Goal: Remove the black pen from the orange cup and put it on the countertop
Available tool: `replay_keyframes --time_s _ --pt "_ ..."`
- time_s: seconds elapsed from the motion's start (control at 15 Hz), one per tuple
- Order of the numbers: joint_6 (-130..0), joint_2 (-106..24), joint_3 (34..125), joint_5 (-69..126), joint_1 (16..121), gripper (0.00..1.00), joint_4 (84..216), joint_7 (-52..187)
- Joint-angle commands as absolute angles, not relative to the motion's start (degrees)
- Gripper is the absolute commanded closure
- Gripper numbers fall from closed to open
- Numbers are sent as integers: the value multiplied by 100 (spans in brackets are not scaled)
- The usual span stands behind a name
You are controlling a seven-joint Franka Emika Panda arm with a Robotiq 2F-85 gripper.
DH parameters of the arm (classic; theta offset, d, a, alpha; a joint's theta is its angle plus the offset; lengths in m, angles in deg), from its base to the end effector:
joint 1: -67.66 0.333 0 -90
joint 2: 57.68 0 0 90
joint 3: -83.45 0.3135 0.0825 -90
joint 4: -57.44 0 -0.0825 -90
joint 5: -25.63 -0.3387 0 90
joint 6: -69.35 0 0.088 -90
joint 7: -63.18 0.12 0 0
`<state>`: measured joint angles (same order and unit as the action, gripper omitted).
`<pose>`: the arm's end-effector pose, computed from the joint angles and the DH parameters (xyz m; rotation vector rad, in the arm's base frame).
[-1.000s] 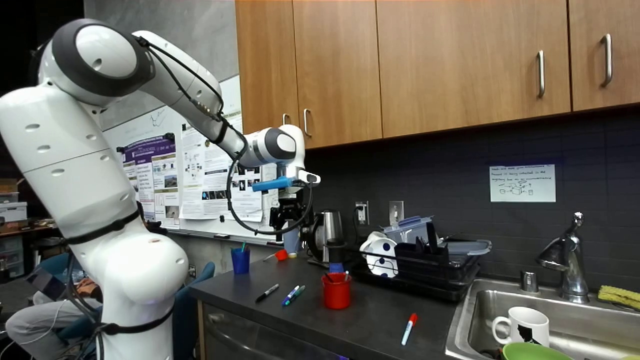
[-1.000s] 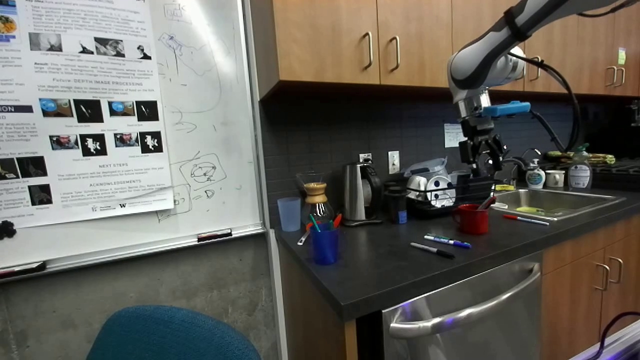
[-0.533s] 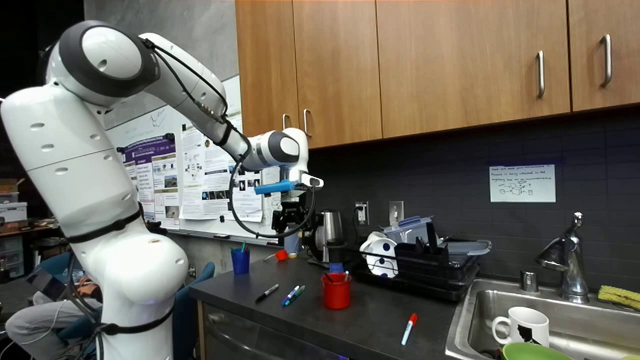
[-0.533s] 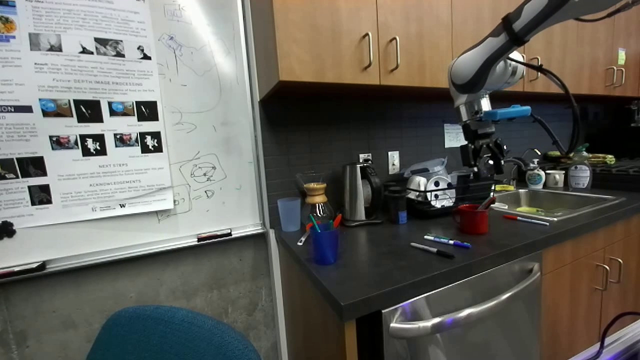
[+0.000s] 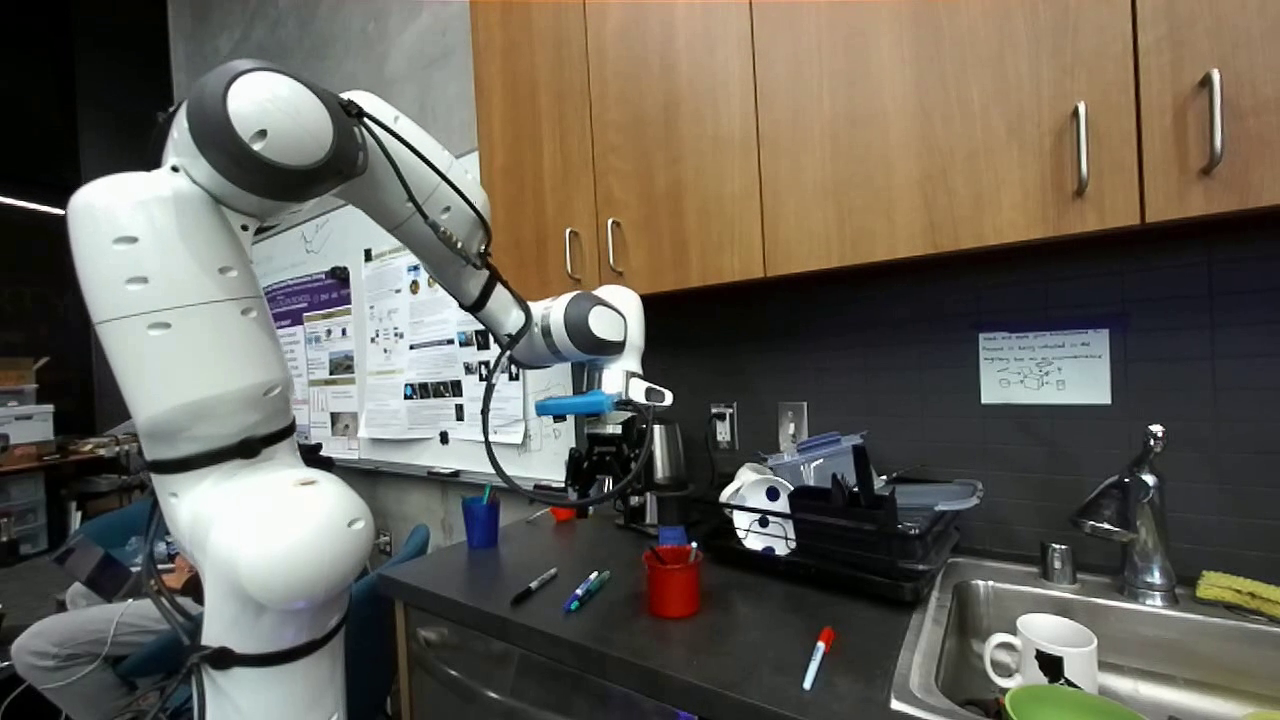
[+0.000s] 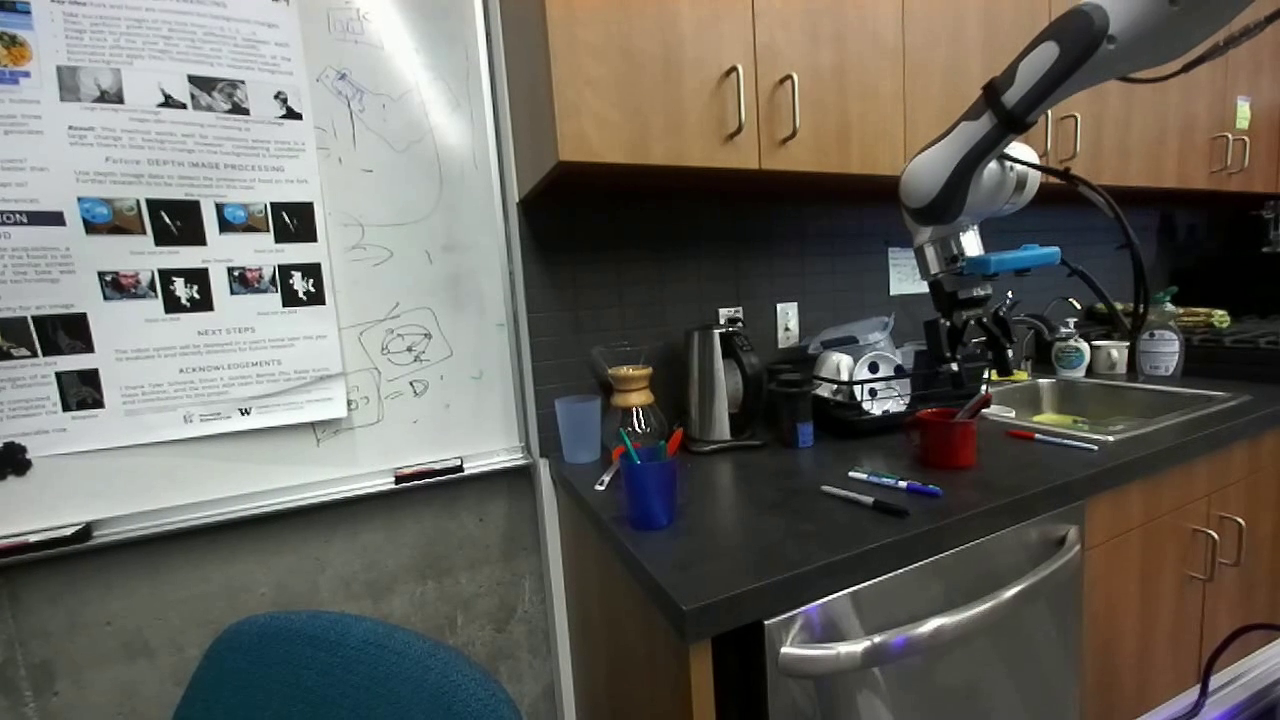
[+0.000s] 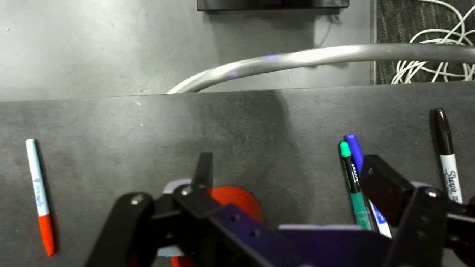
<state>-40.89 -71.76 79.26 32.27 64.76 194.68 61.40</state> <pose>0.3875 -0.0582 0.4044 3.0521 -0.0550 -0.3547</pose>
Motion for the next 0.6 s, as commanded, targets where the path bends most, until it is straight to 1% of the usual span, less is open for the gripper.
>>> replay_keyframes --time_s 0.0,0.53 --pt "-4173 -6800 7860 3213 6390 0 19247 6013" --pt "-4292 -6304 7750 3179 6304 0 18992 5890"
